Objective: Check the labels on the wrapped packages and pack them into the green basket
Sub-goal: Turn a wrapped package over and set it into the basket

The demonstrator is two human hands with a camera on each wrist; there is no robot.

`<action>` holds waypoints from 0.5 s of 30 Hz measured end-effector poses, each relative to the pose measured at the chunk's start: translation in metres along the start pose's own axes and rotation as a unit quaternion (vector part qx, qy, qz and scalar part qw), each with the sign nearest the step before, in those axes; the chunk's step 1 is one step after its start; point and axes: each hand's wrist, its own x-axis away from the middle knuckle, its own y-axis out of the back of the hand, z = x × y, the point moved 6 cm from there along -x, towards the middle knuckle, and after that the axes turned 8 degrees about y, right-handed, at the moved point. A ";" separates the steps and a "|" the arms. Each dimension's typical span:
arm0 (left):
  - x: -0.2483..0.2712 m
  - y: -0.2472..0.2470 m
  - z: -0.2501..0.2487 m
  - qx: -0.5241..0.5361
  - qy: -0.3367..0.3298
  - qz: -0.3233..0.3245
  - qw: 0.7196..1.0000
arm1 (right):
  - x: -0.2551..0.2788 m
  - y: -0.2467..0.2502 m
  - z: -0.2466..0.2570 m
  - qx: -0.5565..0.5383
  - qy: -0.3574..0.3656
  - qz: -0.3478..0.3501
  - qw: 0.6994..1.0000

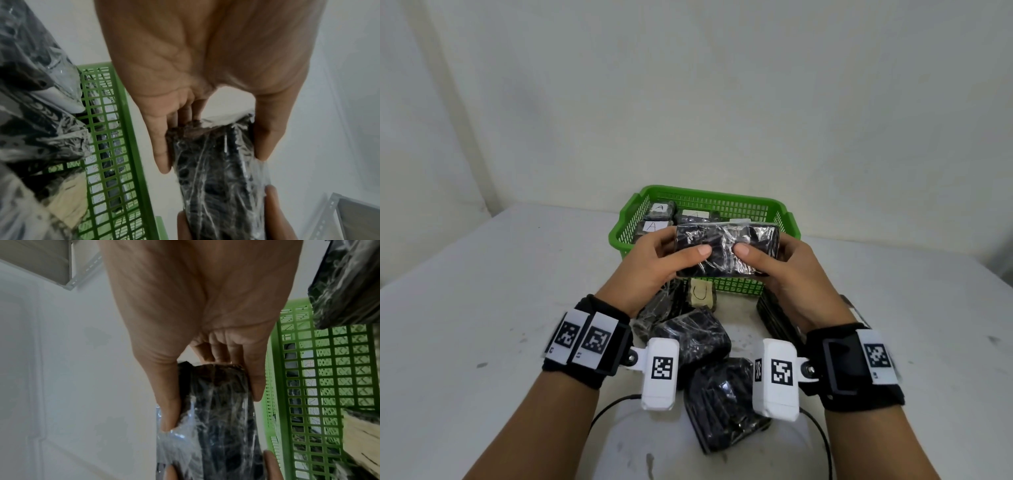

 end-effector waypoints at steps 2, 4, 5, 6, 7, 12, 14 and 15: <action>0.001 0.002 -0.004 -0.011 -0.019 -0.016 1.000 | -0.001 0.002 -0.002 0.008 0.001 -0.001 1.000; 0.003 0.005 -0.008 -0.021 -0.039 -0.021 0.999 | -0.002 0.005 -0.003 0.003 -0.008 -0.007 1.000; 0.004 0.005 -0.010 -0.025 -0.047 -0.014 0.998 | -0.003 0.006 -0.003 0.000 -0.016 -0.009 1.000; 0.005 0.006 -0.011 -0.032 -0.053 -0.005 0.998 | -0.002 0.006 -0.003 -0.010 -0.029 -0.005 1.000; 0.006 0.006 -0.012 -0.045 -0.061 0.000 0.997 | -0.001 0.005 -0.002 -0.024 -0.050 0.001 0.998; 0.009 0.001 -0.013 -0.083 -0.082 0.029 0.993 | 0.005 -0.002 0.004 -0.069 -0.094 0.006 0.993; 0.008 -0.003 -0.008 -0.075 -0.063 0.053 0.994 | 0.005 0.000 0.004 -0.072 -0.089 -0.016 0.993; 0.006 -0.003 -0.005 -0.071 -0.048 0.052 0.995 | 0.005 0.001 0.004 -0.067 -0.077 -0.027 0.994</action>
